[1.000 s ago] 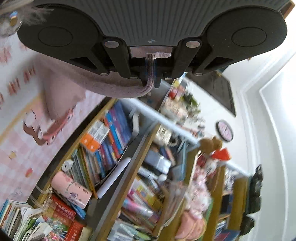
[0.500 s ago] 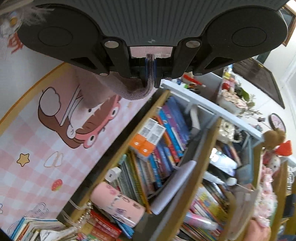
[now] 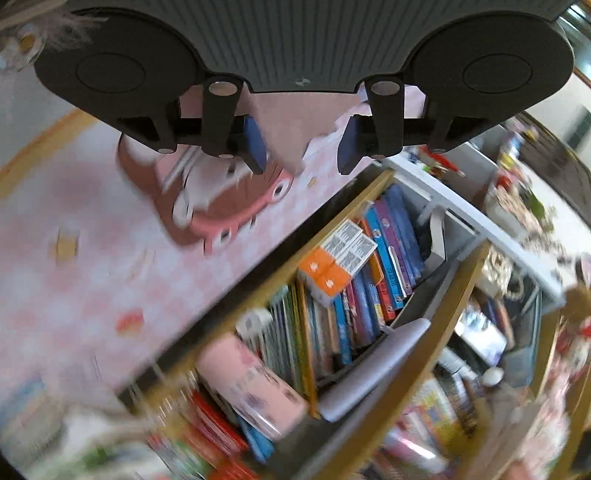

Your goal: Fold clothes

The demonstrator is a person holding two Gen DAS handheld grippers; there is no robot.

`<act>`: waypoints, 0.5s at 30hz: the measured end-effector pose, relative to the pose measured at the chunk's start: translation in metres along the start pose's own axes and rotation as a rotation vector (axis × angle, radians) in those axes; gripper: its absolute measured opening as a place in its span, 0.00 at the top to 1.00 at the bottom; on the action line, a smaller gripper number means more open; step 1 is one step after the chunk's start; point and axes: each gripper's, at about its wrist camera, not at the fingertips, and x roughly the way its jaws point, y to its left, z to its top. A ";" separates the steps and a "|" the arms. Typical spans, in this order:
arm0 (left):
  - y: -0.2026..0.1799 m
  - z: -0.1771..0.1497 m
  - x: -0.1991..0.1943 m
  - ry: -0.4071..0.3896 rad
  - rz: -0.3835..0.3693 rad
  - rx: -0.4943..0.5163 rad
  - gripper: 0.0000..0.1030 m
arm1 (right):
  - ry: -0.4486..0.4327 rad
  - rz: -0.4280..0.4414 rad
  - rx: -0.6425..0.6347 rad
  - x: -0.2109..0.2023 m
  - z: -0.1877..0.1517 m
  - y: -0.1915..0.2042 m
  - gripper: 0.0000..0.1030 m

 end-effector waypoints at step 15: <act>-0.047 -0.006 0.085 0.182 0.176 0.393 0.76 | 0.219 -0.202 -0.575 0.065 -0.019 0.032 0.81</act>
